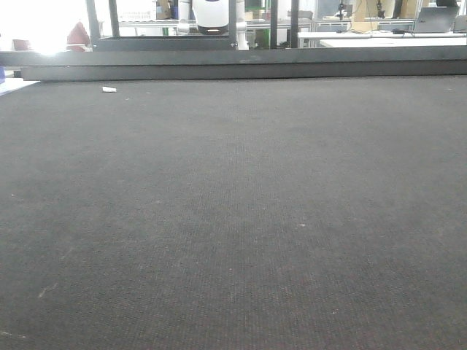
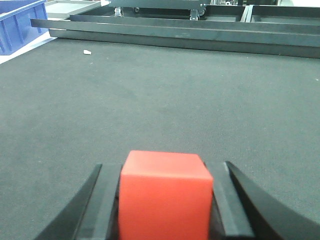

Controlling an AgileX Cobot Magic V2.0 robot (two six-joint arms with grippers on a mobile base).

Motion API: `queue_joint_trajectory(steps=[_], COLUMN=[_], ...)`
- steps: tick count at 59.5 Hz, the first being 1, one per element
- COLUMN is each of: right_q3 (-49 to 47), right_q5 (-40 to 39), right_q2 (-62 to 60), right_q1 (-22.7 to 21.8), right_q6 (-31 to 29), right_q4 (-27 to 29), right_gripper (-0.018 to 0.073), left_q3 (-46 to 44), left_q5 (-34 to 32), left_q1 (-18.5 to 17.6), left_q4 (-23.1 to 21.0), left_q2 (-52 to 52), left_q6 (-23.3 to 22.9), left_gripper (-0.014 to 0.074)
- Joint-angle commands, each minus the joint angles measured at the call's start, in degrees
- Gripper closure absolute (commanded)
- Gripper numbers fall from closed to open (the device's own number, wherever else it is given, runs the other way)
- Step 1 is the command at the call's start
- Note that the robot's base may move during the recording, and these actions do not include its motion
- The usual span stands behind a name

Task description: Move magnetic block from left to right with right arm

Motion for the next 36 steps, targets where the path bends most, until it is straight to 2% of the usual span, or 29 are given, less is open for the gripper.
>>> queue_joint_trajectory(steps=[1, 36], right_q3=[-1.5, -1.5], right_q5=[-4.9, -4.9], right_q2=[0.7, 0.7], right_q1=[-0.3, -0.3], right_q6=[-0.6, -0.6], right_q4=[-1.1, -1.1], right_gripper=[0.0407, 0.0407], left_q3=[0.6, 0.6], left_q5=[-5.2, -5.2], left_q1=[0.0, 0.3], left_q4=[0.0, 0.0], left_q2=[-0.8, -0.8], left_q6=[-0.2, -0.2], left_gripper=[0.0713, 0.0713])
